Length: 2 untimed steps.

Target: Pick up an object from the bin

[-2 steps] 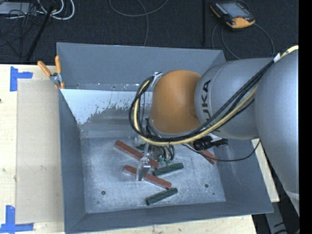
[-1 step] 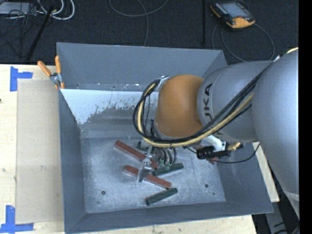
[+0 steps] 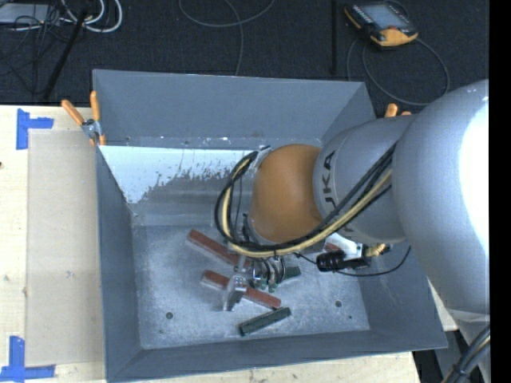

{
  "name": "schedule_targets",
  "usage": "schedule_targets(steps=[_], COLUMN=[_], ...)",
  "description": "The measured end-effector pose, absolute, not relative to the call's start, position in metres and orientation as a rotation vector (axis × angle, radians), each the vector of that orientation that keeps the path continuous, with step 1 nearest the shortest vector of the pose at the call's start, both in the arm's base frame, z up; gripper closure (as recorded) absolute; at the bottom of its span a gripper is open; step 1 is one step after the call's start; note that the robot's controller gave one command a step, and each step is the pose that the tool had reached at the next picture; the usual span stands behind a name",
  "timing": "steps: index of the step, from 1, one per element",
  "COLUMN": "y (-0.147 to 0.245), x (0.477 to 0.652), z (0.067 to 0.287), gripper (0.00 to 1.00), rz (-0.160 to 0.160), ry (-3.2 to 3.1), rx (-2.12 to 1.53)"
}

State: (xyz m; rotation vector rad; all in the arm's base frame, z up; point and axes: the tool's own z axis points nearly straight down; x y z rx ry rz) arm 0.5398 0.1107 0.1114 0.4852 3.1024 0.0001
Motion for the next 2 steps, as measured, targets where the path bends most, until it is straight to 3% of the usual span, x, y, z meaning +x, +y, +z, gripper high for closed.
schedule_targets(steps=[1, 2], y=[0.1057, 0.1057], x=[0.5383, 0.5383], z=[0.0818, 0.0819], gripper=[1.00, 1.00], rz=[0.023, 0.023], ry=[3.056, 3.056], rx=[0.553, 0.554])
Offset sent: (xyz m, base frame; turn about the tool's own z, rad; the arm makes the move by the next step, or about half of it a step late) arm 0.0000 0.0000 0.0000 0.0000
